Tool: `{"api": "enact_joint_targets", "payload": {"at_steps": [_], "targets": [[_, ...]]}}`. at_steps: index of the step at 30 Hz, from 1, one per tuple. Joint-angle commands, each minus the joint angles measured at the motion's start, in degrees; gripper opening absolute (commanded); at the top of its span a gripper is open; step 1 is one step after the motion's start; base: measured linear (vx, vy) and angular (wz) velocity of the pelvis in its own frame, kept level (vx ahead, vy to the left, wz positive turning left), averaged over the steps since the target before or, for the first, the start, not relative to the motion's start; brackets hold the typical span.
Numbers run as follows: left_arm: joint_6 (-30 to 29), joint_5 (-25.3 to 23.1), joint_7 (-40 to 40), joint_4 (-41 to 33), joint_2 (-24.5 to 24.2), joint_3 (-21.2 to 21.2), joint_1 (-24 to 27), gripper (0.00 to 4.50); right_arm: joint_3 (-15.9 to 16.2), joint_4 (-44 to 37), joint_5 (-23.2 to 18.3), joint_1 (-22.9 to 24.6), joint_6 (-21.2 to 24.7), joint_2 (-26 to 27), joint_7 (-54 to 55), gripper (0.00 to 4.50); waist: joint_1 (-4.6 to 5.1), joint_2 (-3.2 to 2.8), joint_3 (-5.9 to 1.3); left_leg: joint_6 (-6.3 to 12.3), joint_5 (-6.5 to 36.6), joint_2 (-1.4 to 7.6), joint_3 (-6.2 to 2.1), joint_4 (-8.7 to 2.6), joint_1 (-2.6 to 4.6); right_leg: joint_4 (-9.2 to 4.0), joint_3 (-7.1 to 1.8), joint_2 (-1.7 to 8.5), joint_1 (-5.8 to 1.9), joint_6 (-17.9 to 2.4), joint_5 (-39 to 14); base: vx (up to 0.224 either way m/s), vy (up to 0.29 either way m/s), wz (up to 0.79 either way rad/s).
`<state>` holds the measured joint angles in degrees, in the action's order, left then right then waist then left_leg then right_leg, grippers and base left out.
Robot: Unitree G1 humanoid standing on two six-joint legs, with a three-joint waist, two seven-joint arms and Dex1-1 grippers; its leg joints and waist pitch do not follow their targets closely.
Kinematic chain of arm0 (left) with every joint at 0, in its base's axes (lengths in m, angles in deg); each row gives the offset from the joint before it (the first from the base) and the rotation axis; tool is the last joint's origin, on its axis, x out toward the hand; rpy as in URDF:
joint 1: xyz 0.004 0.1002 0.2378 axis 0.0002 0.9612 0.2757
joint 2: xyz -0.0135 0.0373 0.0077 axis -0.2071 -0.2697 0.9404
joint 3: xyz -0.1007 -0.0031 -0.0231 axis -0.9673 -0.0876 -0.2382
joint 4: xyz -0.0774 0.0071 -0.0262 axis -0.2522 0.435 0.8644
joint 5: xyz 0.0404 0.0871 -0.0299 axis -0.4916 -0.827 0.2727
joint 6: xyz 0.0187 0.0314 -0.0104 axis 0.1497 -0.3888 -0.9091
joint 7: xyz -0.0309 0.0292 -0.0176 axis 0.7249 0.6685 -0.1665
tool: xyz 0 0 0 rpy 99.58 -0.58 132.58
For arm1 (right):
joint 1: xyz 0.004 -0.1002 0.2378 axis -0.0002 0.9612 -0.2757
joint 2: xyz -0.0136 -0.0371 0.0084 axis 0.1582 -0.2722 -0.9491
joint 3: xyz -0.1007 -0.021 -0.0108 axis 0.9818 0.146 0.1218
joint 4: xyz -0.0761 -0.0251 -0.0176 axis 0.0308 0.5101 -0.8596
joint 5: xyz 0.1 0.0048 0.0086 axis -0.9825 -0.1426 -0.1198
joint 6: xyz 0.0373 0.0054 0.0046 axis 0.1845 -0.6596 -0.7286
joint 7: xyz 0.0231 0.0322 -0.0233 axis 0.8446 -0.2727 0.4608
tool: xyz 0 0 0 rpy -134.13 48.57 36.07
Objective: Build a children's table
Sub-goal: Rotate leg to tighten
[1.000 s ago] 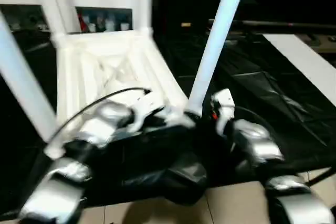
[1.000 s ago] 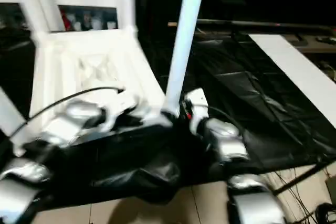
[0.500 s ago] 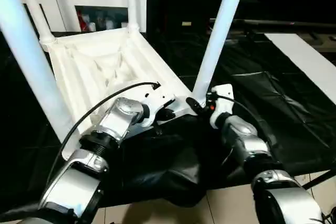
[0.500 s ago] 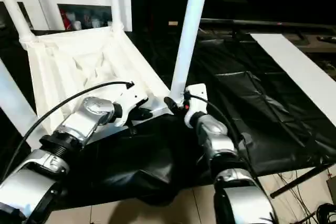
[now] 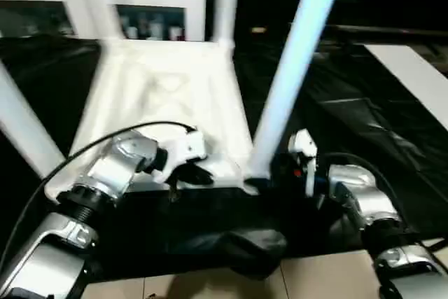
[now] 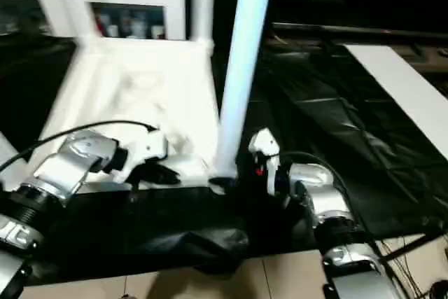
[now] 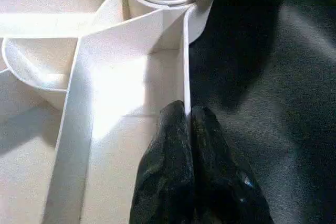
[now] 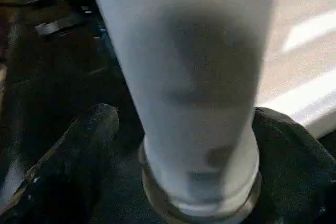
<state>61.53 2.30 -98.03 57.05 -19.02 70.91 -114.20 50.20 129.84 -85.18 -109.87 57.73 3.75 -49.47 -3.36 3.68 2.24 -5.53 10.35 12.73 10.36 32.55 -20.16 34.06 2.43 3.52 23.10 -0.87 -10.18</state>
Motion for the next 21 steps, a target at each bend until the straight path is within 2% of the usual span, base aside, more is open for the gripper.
{"api": "enact_joint_targets", "payload": {"at_steps": [1, 2, 5, 7, 9, 11, 16, 17, 21], "targets": [[-0.97, -0.73, -1.82, 0.24, 0.24, 3.41, 2.07, 0.00, 0.48, -1.49, 0.34, 0.50, 0.63, -1.25, -1.58, 4.07, 0.38, -0.66, -2.94, 1.86, 12.88, 0.84, 0.35, -3.51, 0.47, -3.44, -1.98, 3.39, -2.57, -13.51, -10.02, 0.000, 0.000, 0.00], [-1.15, -0.76, -1.87, -0.08, 0.13, 3.31, 2.21, 0.00, 0.39, -1.24, 0.58, 0.32, 0.30, -1.05, -1.29, 4.07, 0.39, -0.47, -2.96, 1.84, 12.77, 0.82, 0.33, -3.51, 0.38, -3.40, -1.97, 3.42, -2.65, -13.34, -10.33, 0.000, 0.000, 0.00], [-1.65, -0.64, -1.88, -0.98, -0.21, 3.37, 2.48, 0.00, 0.37, -1.07, 0.68, -0.02, 0.88, -0.56, -1.27, 4.07, 0.38, -0.43, -2.99, 1.82, 12.14, 0.76, 0.34, -3.44, 0.36, -3.51, -2.01, 3.47, -2.59, -12.71, -11.47, 0.000, 0.000, 0.00], [-1.84, -0.57, -2.10, -1.29, -0.38, 3.46, 2.67, 0.00, 0.95, -1.02, 1.09, -0.06, 1.03, -0.57, -1.62, 3.73, 0.38, -0.42, -3.03, 1.84, 11.27, 0.77, 0.32, -3.43, 0.32, -3.34, -1.96, 3.35, -2.65, -12.88, -10.35, 0.000, 0.000, 0.00], [-1.90, -0.78, -2.16, -1.45, -0.44, 3.35, 2.85, 0.00, 1.30, -1.13, 1.27, 0.00, 1.11, -0.59, -1.68, 3.73, 0.36, -0.47, -3.08, 1.89, 10.86, 0.82, 0.31, -3.42, 0.37, -3.25, -1.95, 3.40, -2.65, -13.03, -9.62, 0.000, 0.000, 0.00], [-2.06, -0.83, -2.22, -1.76, -0.53, 3.23, 3.06, 0.00, 1.29, -1.26, 1.07, -0.03, 1.35, -0.56, -1.59, 3.35, 0.35, -0.44, -3.08, 2.04, 10.73, 0.77, 0.37, -3.37, 0.35, -3.21, -1.93, 3.34, -2.68, -13.13, -9.02, 0.000, 0.000, 0.00], [-2.25, -0.89, -2.23, -1.84, -0.78, 3.13, 3.35, 0.00, 1.17, -1.26, 0.87, -0.15, 1.80, -0.54, -1.54, 3.06, 0.32, -0.39, -3.02, 2.03, 11.09, 0.74, 0.40, -3.35, 0.38, -3.31, -1.95, 3.34, -2.62, -12.87, -10.17, 0.000, 0.000, 0.00], [-2.43, -0.90, -2.25, -2.02, -0.87, 3.17, 3.44, 0.00, 1.16, -1.19, 0.99, -0.12, 1.81, -0.53, -1.63, 2.86, 0.34, -0.41, -3.05, 1.90, 11.11, 0.75, 0.36, -3.35, 0.40, -3.30, -1.94, 3.36, -2.63, -12.77, -10.42, 0.000, 0.000, 0.00], [-2.98, -0.90, -2.44, -2.40, -1.10, 3.29, 3.67, 0.00, 1.33, -1.02, 1.42, 0.07, 1.74, -0.64, -1.90, 2.72, 0.33, -0.31, -3.12, 2.00, 10.68, 0.71, 0.37, -3.28, 0.35, -3.24, -1.95, 3.37, -2.72, -12.73, -10.06, 0.000, 0.000, 0.00]]}}
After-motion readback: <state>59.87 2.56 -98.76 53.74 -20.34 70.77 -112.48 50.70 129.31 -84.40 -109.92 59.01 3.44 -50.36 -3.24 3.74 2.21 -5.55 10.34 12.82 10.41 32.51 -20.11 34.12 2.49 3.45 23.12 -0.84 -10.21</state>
